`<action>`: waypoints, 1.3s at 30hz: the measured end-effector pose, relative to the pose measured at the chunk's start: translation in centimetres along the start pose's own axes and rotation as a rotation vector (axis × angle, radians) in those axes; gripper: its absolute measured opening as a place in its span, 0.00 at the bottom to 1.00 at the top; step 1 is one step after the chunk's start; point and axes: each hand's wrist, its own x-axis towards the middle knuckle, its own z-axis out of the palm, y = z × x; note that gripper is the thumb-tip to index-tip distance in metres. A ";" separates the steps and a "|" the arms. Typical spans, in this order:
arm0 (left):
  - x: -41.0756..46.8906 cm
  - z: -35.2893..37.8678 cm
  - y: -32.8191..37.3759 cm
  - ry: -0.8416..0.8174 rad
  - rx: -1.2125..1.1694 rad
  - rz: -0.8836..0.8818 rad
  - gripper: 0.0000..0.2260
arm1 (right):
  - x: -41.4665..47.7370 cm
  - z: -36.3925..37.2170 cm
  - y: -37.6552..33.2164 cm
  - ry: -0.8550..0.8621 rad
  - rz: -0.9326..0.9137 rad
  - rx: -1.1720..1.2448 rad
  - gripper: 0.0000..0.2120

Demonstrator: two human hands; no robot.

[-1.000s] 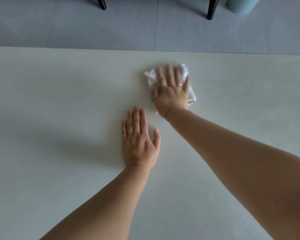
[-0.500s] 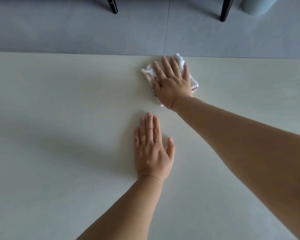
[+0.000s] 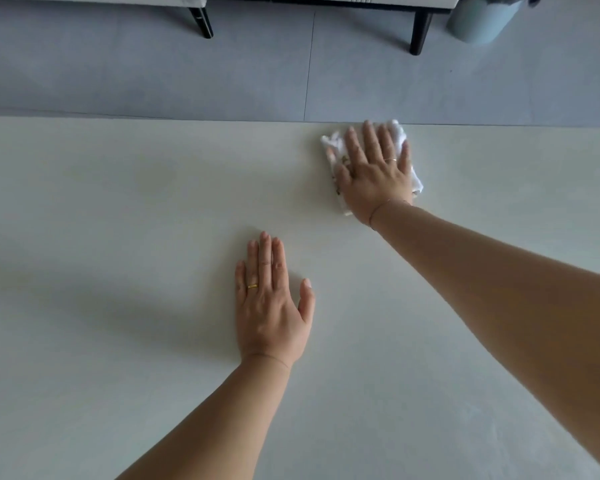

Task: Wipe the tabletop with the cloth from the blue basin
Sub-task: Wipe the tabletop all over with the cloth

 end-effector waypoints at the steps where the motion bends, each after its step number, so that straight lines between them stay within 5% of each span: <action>1: 0.0 0.0 0.0 0.003 0.005 0.002 0.31 | -0.3 -0.2 0.8 -0.035 -0.141 -0.029 0.29; 3: 0.0 0.1 -0.1 0.013 0.009 0.008 0.31 | 0.0 -1.3 5.2 -0.048 -0.241 -0.070 0.28; 7: 0.1 0.2 0.1 0.024 0.010 0.010 0.31 | 0.2 -3.0 14.5 -0.012 0.182 -0.023 0.29; 11: 0.1 0.3 0.0 0.016 0.020 0.003 0.31 | 0.5 -2.4 10.1 0.006 0.416 0.050 0.30; 15: 0.0 0.3 0.0 0.029 0.022 0.003 0.31 | -2.5 -0.3 3.1 -0.011 -0.040 0.009 0.29; 18: 0.1 0.4 0.0 0.038 0.028 0.017 0.31 | -3.8 -0.9 7.4 -0.033 -0.231 -0.096 0.29; 22: 0.1 0.6 0.1 0.041 0.043 0.012 0.31 | -4.5 -2.3 15.8 0.001 0.166 -0.002 0.30; 25: 0.1 0.7 0.2 0.042 0.052 0.019 0.31 | -6.0 -1.5 13.2 0.017 0.386 0.049 0.30; 27: 0.1 0.7 0.1 0.042 0.062 0.028 0.32 | -8.7 0.1 8.6 0.053 0.293 0.064 0.30; 29: 0.0 0.7 0.1 0.043 0.069 0.031 0.32 | -12.3 1.3 5.4 0.000 0.015 0.026 0.31; 32: 0.0 0.5 0.3 0.017 0.084 0.048 0.32 | -14.9 0.5 9.1 -0.072 -0.214 -0.093 0.32; 36: -0.7 0.0 0.6 0.019 0.133 0.001 0.30 | -14.9 -1.3 17.0 -0.021 0.196 -0.012 0.30; 39: -4.6 -0.2 3.0 0.080 0.104 0.085 0.29 | -15.0 -0.6 14.7 0.005 0.443 0.058 0.30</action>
